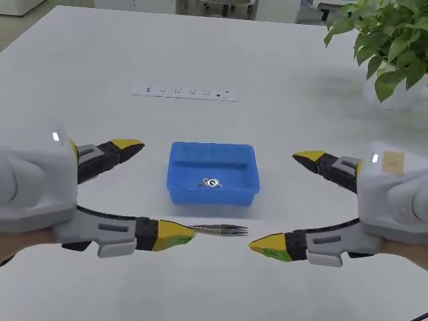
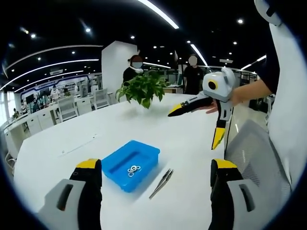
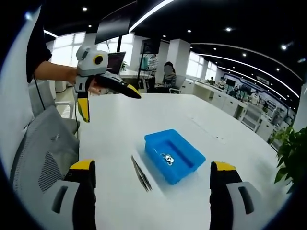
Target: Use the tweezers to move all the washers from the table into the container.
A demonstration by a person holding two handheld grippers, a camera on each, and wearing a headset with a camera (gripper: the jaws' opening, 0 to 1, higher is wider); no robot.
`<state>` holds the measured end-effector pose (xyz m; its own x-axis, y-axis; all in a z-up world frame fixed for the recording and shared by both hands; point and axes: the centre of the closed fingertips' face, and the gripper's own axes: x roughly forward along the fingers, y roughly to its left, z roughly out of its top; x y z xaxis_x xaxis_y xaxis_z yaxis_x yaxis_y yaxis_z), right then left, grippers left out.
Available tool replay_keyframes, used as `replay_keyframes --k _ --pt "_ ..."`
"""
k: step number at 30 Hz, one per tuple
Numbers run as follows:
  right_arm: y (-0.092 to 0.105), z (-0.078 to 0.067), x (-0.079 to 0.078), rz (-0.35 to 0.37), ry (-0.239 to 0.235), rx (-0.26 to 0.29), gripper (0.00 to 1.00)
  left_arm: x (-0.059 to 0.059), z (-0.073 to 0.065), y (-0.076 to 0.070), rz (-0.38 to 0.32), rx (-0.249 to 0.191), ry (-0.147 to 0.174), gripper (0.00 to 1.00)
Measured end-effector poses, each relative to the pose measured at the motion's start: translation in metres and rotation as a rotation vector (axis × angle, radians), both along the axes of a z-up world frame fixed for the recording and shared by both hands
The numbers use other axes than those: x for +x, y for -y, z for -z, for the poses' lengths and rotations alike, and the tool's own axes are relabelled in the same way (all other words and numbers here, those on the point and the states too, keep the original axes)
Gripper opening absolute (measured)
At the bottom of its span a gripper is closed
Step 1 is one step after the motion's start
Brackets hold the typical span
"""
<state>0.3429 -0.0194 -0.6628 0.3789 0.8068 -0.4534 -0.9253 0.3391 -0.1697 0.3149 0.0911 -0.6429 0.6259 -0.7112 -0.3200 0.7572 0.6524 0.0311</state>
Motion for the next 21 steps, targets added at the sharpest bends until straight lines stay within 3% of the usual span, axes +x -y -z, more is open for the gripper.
replay_keyframes --k 7,21 --pt "0.002 0.007 -0.013 -0.038 -0.008 -0.037 1.0 -0.008 0.001 0.003 0.02 0.002 -0.009 1.0" --pt "0.002 0.009 -0.022 -0.064 -0.039 -0.041 1.0 -0.021 0.003 0.001 0.051 0.024 -0.022 1.0"
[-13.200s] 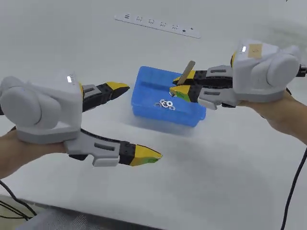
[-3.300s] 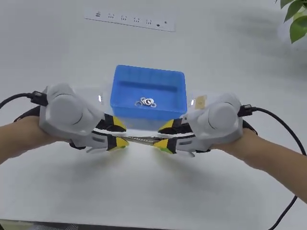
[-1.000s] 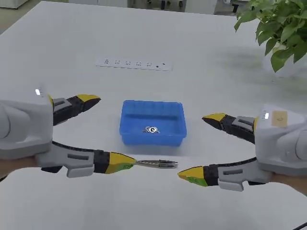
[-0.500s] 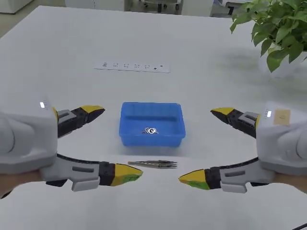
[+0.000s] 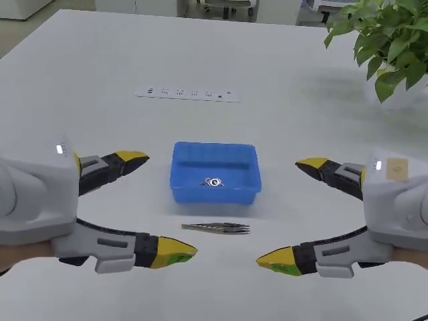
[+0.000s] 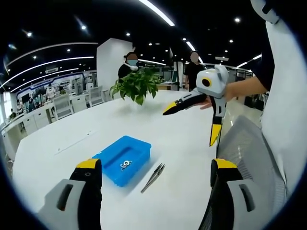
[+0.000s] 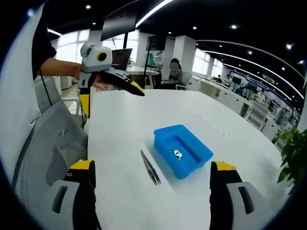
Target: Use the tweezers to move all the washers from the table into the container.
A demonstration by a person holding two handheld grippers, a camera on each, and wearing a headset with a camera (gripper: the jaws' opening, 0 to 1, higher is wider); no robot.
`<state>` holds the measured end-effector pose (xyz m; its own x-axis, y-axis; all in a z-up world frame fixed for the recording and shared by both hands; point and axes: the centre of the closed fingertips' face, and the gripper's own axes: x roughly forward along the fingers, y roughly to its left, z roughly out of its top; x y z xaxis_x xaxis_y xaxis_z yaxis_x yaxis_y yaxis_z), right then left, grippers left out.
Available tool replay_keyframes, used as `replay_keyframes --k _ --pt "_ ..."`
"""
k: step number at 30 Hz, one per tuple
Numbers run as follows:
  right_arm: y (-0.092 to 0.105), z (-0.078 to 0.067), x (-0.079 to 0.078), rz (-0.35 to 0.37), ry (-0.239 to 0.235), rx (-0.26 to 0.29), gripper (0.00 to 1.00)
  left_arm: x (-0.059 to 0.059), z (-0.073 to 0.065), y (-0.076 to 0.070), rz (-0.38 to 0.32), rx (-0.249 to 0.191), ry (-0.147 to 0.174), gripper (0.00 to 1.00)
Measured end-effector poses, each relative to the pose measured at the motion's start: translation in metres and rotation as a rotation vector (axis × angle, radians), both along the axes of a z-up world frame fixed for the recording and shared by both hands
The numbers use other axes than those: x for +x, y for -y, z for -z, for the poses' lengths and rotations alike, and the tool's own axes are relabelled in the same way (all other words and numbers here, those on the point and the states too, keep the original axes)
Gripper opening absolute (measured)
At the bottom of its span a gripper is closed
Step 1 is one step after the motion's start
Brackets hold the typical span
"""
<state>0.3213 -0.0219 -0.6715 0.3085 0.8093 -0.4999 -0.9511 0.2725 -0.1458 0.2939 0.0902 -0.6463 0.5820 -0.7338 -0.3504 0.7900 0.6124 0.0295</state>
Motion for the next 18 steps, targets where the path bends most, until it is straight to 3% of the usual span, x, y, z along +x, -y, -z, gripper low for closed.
replay_keyframes --k 18 --pt "0.006 0.002 0.0007 0.018 -0.016 -0.011 1.0 -0.0022 0.0068 0.002 -0.002 -0.002 -0.015 1.0"
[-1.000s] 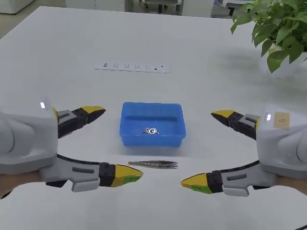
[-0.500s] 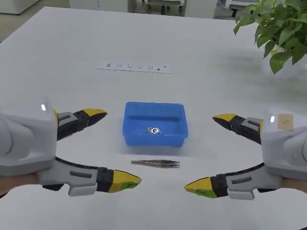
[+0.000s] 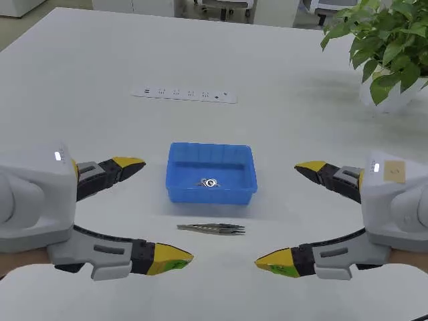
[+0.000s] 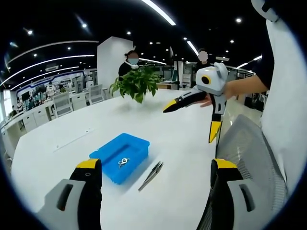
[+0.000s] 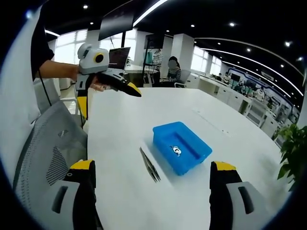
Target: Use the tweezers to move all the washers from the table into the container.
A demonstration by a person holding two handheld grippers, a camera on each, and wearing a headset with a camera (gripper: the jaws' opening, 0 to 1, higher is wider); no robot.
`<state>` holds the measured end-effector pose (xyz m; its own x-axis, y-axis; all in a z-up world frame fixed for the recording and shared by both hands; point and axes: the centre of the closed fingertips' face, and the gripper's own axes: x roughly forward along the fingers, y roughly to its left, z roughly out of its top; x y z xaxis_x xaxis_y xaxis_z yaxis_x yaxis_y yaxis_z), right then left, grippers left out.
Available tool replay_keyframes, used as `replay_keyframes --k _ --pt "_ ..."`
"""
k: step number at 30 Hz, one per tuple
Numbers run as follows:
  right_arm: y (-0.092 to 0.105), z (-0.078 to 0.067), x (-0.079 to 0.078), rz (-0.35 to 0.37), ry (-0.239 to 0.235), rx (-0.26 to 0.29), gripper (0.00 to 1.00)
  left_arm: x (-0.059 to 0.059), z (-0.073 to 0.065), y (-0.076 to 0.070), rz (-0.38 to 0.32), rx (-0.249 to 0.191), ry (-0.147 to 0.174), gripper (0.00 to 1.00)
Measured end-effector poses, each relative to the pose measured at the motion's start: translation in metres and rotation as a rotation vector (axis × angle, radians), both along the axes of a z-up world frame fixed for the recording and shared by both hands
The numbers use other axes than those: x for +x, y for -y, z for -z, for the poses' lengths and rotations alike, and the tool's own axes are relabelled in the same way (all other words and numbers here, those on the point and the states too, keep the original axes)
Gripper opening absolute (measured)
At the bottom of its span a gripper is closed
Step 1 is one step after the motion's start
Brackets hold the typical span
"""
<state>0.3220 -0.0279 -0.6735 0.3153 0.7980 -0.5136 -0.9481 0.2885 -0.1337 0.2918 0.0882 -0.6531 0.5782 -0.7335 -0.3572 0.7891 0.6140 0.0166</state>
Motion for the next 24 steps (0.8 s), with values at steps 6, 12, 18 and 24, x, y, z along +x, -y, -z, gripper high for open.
replay_keyframes --k 6,12,18,24 --pt "-0.0013 0.0004 0.0015 0.007 -0.004 0.006 1.0 0.0008 0.0014 -0.0035 -0.009 -0.001 -0.006 1.0" --pt "-0.0021 0.0016 0.0017 0.006 -0.007 0.002 0.99 0.0015 0.003 -0.0043 -0.014 0.0 -0.012 1.0" --pt "-0.0019 0.0014 0.0028 0.01 -0.007 0.005 0.99 0.0009 0.0031 -0.005 -0.019 -0.002 -0.013 1.0" --pt "0.0 0.0022 0.0028 0.018 -0.01 0.004 0.99 0.0003 0.0047 -0.0079 -0.027 -0.002 -0.019 1.0"
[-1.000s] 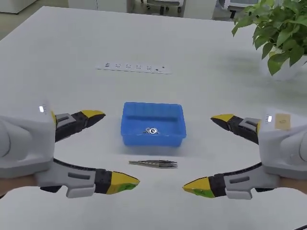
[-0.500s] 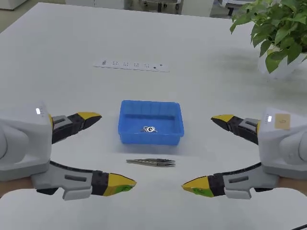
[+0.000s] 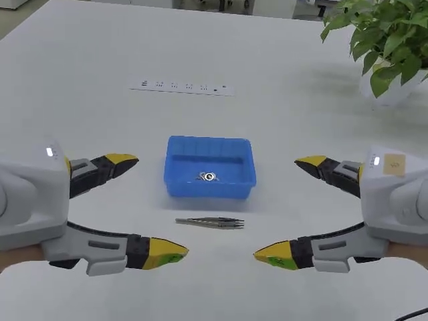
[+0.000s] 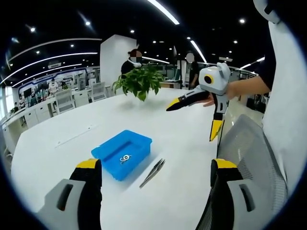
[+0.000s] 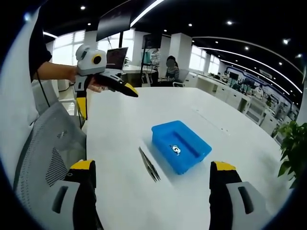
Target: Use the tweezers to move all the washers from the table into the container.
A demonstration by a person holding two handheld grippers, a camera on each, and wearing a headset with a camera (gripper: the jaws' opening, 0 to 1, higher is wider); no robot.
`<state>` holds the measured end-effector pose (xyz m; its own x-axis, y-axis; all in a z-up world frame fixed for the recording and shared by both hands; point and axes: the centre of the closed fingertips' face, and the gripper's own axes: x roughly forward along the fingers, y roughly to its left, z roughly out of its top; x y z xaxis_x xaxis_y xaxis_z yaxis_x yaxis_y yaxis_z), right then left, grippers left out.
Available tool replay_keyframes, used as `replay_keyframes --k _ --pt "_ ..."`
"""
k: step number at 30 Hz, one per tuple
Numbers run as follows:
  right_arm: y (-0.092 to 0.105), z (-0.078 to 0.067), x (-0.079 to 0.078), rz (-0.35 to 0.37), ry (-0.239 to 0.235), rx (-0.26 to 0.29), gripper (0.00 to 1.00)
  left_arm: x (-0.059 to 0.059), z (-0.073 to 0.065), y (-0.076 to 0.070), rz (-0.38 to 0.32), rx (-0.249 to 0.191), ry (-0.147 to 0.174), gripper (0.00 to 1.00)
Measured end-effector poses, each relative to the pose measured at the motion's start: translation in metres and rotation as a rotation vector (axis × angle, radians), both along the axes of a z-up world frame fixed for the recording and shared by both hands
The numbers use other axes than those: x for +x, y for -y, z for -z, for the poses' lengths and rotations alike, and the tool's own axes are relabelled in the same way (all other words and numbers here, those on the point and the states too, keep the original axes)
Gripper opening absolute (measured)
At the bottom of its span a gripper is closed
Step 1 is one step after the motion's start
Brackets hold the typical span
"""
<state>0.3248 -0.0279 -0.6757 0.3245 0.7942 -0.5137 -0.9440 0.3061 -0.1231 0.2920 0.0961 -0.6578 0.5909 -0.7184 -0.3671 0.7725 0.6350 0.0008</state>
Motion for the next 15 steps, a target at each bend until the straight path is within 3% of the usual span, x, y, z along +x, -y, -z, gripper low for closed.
replay_keyframes --k 15 --pt "-0.0008 0.001 -0.0003 0.005 -0.009 0.004 0.99 0.0021 0.002 0.0044 -0.006 -0.005 -0.006 1.0"
